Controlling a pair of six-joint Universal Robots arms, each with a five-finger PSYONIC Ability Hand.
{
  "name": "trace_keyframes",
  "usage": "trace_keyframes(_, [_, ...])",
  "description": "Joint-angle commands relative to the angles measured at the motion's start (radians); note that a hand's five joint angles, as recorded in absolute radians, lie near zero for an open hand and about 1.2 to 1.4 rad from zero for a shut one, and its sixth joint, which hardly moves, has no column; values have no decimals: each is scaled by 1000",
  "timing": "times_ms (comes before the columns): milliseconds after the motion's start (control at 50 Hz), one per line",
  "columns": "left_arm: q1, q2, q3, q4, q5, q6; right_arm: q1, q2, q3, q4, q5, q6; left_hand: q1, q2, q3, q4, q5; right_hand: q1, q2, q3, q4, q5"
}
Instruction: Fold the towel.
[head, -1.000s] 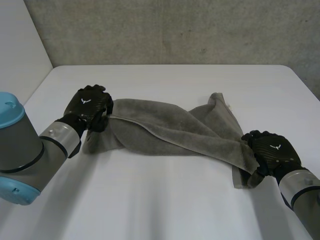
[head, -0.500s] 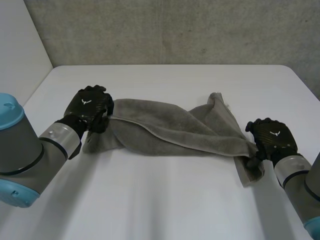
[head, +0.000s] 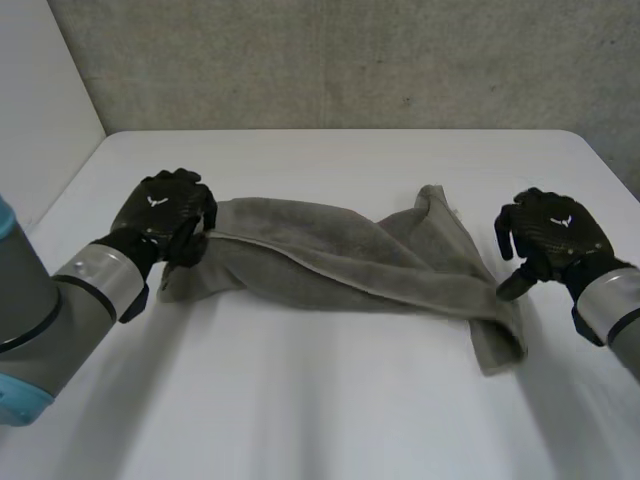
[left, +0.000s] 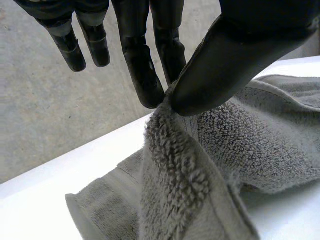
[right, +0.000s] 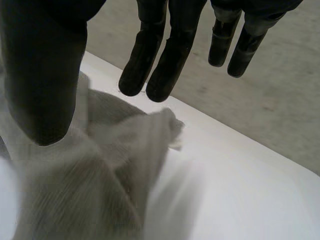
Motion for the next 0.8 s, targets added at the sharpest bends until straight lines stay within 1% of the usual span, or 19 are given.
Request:
trace_keyframes(20, [28, 73, -39, -20, 4, -1, -36, -20, -147, 387, -128, -46, 111, 71, -51, -59, 75, 39, 59, -43, -76, 1110])
trace_keyframes(60, [45, 96, -55, -43, 5, 1, -64, 14, -159, 445, -125, -146, 111, 71, -51, -59, 75, 39, 59, -43, -76, 1110])
trace_keyframes(80, [45, 96, -56, -43, 5, 1, -64, 14, -159, 445, -125, -146, 111, 71, -51, -59, 75, 39, 59, -43, -76, 1110])
trace_keyframes(100, [55, 105, -59, -57, 7, 1, -73, 17, -159, 454, -117, -199, 111, 71, -51, -59, 75, 39, 59, -43, -76, 1110])
trace_keyframes(140, [62, 111, -66, -69, 7, 1, -82, 20, -158, 462, -116, -226, 111, 71, -51, -59, 75, 39, 59, -43, -76, 1110])
trace_keyframes(240, [68, 123, -89, -78, 11, 4, -87, 26, -126, 434, -110, -163, 111, 71, -51, -59, 75, 39, 59, -43, -76, 1110])
trace_keyframes(260, [68, 123, -91, -78, 11, 4, -85, 26, -103, 404, -110, -136, 111, 71, -51, -59, 75, -231, -211, -43, -76, 841])
trace_keyframes(280, [66, 120, -91, -78, 11, 4, -82, 24, -71, 356, -110, -107, 111, 71, -51, -59, 75, -576, -556, -43, -76, 496])
trace_keyframes(300, [66, 120, -91, -78, 11, 4, -82, 24, -71, 356, -110, -106, 111, 71, -51, -59, 75, -580, -560, -43, -76, 492])
trace_keyframes(320, [65, 116, -91, -77, 11, 4, -79, 14, -39, 312, -107, -93, 111, 71, -51, -59, 75, -754, -734, -43, -76, 318])
trace_keyframes(340, [62, 114, -89, -75, 11, 4, -79, 14, -38, 311, -106, -93, 111, 71, -51, -59, 75, -756, -736, -43, -76, 316])
trace_keyframes(380, [57, 114, -83, -74, 11, 4, -78, 0, 20, 241, -91, -93, 111, 71, -51, -59, 75, -1054, -1034, -43, -76, 18])
trace_keyframes(460, [51, 110, -63, -72, 10, 2, -78, -2, 55, 210, -99, -89, 111, 71, -51, -59, 75, -1094, -1074, -43, -76, -22])
trace_keyframes(500, [48, 110, -56, -72, 10, 1, -78, 6, 69, 200, -102, -89, 111, 71, -51, -59, 75, -1183, -1163, -43, -76, -111])
trace_keyframes(700, [23, 96, -43, -71, 7, -1, -88, 21, 74, 155, -102, -83, 111, 71, -51, -59, 75, -1183, -1163, -43, -76, -111])
trace_keyframes(720, [23, 94, -45, -71, 7, -1, -91, 21, 77, 150, -114, -82, 111, 71, -51, -59, 75, -705, -685, -43, -76, 367])
trace_keyframes(740, [23, 94, -45, -71, 7, -1, -92, 21, 77, 150, -114, -82, 111, 71, -51, -59, 75, -700, -680, -43, -76, 372])
trace_keyframes(760, [23, 94, -46, -71, 7, -1, -90, 20, 84, 128, -125, -79, 111, 71, -51, -59, 75, 31, 51, -43, -76, 1103])
trace_keyframes(800, [25, 94, -48, -71, 7, -1, -90, 20, 84, 127, -125, -79, 111, 71, -51, -59, 75, 39, 59, -43, -76, 1110])
